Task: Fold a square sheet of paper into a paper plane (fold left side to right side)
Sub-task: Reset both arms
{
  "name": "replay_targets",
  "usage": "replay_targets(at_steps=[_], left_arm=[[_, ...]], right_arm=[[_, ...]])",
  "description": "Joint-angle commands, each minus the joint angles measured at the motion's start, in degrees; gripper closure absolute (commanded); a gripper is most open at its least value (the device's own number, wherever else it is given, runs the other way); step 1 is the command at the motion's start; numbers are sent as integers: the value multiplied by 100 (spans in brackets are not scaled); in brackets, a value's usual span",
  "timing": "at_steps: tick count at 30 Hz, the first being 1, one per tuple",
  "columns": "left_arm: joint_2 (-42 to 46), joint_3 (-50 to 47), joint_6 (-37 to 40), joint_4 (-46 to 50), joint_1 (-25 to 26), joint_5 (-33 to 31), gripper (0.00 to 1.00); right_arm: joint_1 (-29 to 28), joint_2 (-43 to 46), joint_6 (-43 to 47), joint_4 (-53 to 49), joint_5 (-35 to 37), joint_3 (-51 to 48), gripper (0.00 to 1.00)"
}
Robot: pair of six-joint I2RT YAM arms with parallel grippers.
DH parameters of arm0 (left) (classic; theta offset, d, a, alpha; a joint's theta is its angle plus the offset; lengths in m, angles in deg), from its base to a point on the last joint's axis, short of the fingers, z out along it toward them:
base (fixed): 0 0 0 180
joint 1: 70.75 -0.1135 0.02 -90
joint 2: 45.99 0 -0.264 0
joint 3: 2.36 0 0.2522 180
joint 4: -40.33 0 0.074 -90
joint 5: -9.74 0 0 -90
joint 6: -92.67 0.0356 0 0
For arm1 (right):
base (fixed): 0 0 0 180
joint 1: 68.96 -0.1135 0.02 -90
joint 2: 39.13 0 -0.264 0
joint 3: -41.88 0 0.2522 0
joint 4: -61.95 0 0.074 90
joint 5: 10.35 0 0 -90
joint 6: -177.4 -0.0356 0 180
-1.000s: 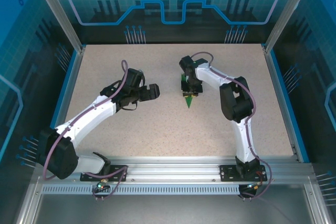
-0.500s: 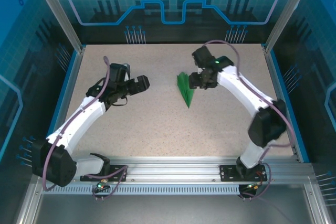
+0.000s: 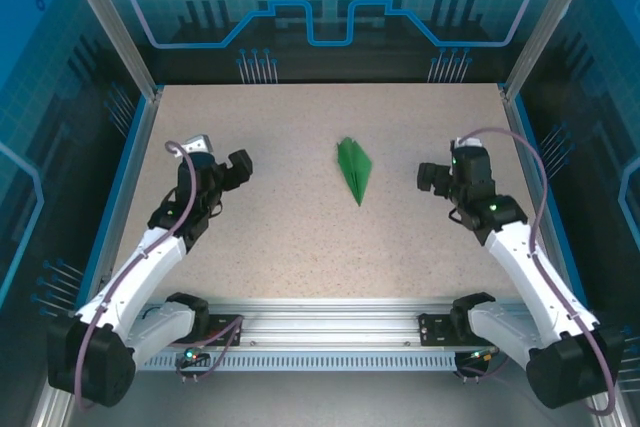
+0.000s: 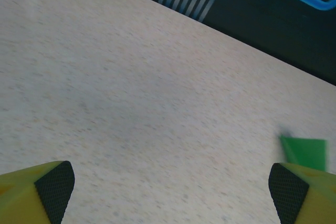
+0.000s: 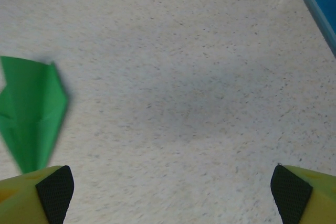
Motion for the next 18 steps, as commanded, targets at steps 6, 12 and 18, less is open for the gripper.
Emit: replay_targets(at_steps=[6,12,18], left_arm=[[-228,-863,1212,-1022,-122,-1675,1],[-698,-1421,2046,-2335,-238,-1052,1],[-1319,-1823,2667,-3795,-393,-280,1]], right_arm=[[599,-200,958,3386,-137,-1942,0],[889,-1088,1112,5188,-811,-2384,0],[961,-1847,1370,6241,-1391,-2335,0]])
